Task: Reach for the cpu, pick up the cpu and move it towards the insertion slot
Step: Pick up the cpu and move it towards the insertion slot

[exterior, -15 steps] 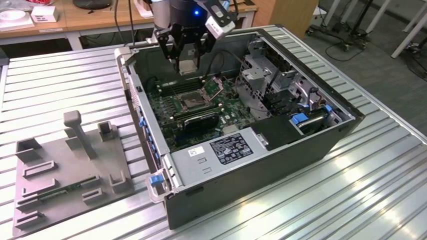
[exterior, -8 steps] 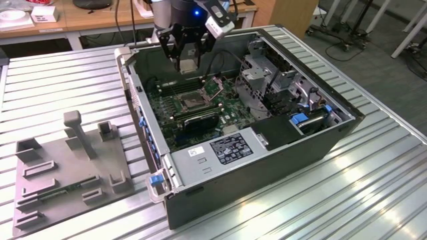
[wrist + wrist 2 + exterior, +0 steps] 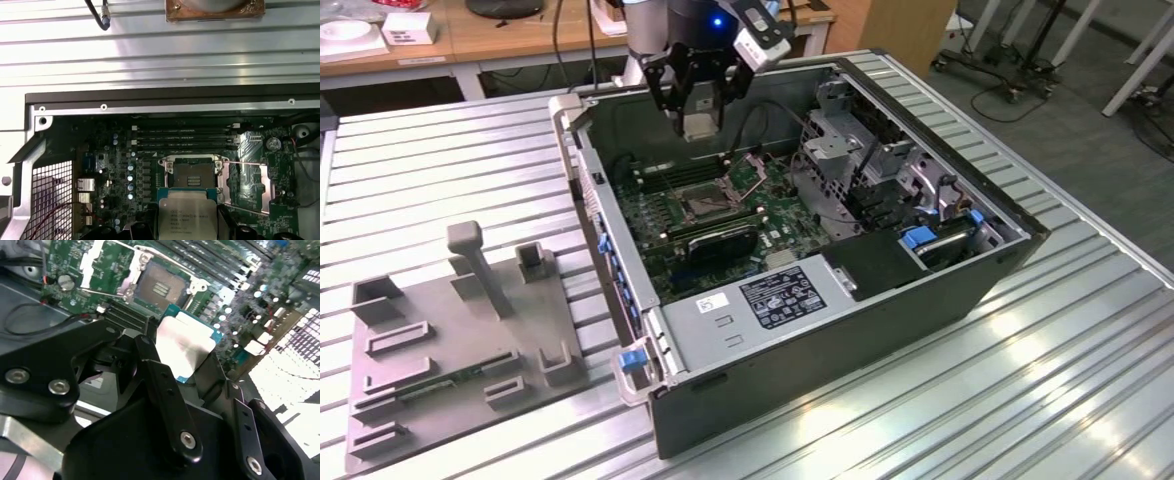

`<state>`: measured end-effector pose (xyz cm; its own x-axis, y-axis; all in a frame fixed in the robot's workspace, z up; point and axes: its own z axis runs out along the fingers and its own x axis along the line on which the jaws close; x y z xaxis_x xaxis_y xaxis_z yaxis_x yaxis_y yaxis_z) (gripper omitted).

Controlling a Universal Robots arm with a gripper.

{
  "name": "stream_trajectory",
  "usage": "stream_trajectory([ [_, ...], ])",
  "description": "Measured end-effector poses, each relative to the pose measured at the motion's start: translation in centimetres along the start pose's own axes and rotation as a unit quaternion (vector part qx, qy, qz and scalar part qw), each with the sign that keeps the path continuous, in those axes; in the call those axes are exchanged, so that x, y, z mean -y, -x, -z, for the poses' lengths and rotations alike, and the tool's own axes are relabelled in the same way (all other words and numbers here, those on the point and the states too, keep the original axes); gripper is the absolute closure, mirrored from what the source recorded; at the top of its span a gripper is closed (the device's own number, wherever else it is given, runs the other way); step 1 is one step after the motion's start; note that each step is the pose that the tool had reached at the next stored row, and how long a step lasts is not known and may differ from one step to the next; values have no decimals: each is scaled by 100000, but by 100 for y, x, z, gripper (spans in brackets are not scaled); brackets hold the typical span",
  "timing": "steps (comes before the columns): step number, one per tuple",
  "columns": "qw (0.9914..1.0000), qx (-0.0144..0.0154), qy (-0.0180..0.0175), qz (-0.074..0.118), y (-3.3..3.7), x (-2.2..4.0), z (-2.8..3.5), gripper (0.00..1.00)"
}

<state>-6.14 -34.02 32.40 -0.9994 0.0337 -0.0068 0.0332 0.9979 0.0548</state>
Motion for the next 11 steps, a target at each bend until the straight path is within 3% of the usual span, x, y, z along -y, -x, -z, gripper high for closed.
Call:
stream_trajectory([
  [4, 100000, -1, -1, 162, 54, -37, -14, 46],
  [11, 99998, -54, 25, 561, 81, -78, -12, 46],
])
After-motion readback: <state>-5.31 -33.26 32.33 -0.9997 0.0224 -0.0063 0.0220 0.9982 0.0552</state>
